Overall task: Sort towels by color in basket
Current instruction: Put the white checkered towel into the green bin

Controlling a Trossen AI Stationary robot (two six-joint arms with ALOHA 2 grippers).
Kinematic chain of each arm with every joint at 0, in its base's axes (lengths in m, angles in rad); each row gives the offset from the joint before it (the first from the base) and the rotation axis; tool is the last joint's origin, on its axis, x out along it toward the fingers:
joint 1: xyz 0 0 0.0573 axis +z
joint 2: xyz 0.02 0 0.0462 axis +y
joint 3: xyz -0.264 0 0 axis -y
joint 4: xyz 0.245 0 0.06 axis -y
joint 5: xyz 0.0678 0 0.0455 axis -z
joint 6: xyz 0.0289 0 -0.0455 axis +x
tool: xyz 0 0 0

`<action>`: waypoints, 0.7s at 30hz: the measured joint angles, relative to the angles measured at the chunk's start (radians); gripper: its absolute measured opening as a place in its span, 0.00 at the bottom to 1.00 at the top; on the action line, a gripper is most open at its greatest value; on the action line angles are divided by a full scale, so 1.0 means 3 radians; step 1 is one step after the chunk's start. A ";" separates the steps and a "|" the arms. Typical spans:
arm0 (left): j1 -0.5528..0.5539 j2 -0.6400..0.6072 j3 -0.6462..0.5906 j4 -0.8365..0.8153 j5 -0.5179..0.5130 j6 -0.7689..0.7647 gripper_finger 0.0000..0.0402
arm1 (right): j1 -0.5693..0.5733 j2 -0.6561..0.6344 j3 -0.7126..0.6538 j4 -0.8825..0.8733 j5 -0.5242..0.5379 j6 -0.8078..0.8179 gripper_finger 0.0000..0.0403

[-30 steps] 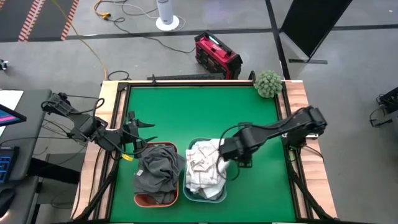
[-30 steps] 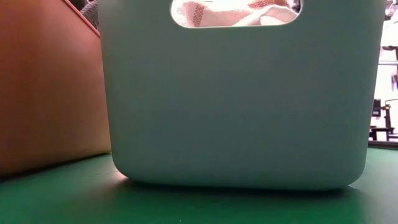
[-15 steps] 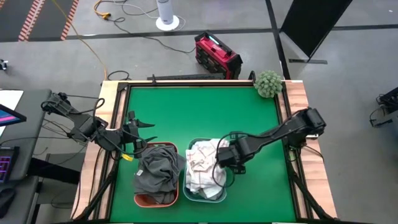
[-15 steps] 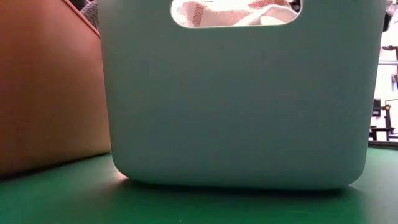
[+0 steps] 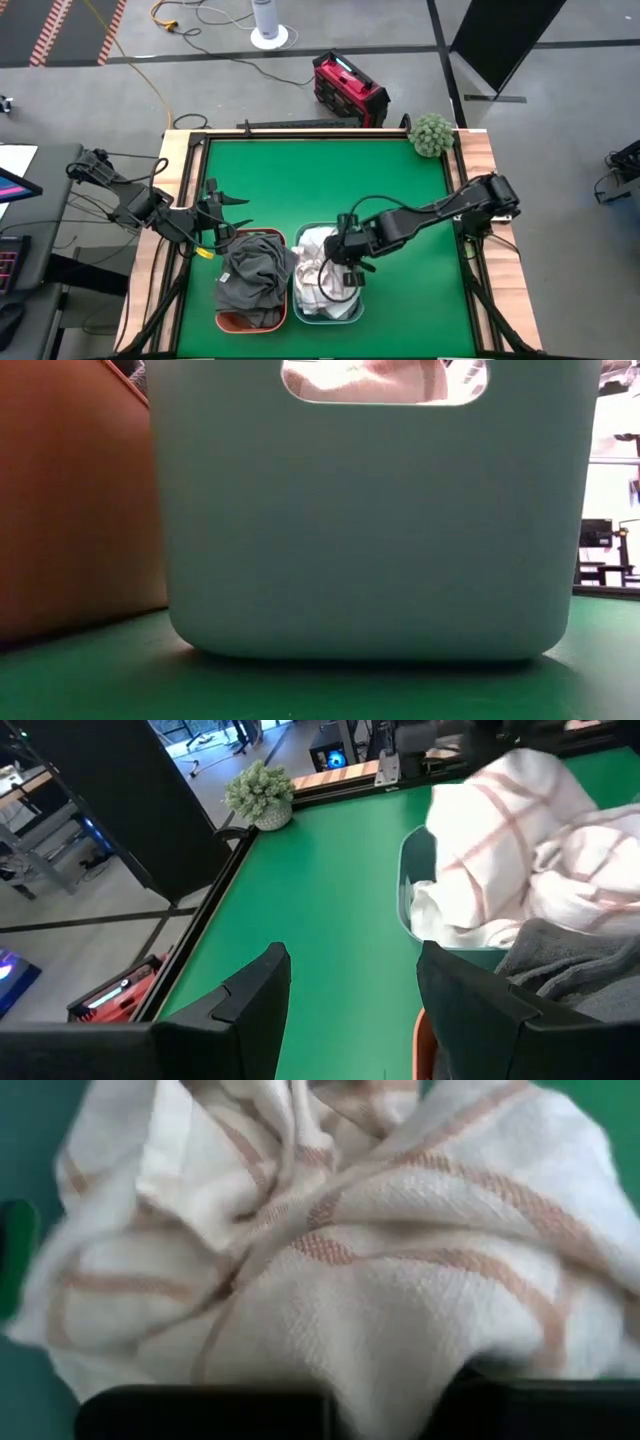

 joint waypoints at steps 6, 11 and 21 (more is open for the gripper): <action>0.0001 0.0001 0.0000 -0.0015 0.0001 -0.0003 0.52 | 0.0001 0.0409 -0.0004 0.0189 -0.0129 0.0051 0.07; 0.0001 0.0001 0.0000 -0.0015 0.0001 -0.0009 0.52 | -0.0064 0.0804 -0.0004 0.0198 -0.0163 0.0052 0.10; 0.0001 0.0001 0.0000 -0.0035 0.0001 -0.0010 0.52 | -0.0188 0.0911 0.0129 -0.0037 -0.0217 0.0160 0.40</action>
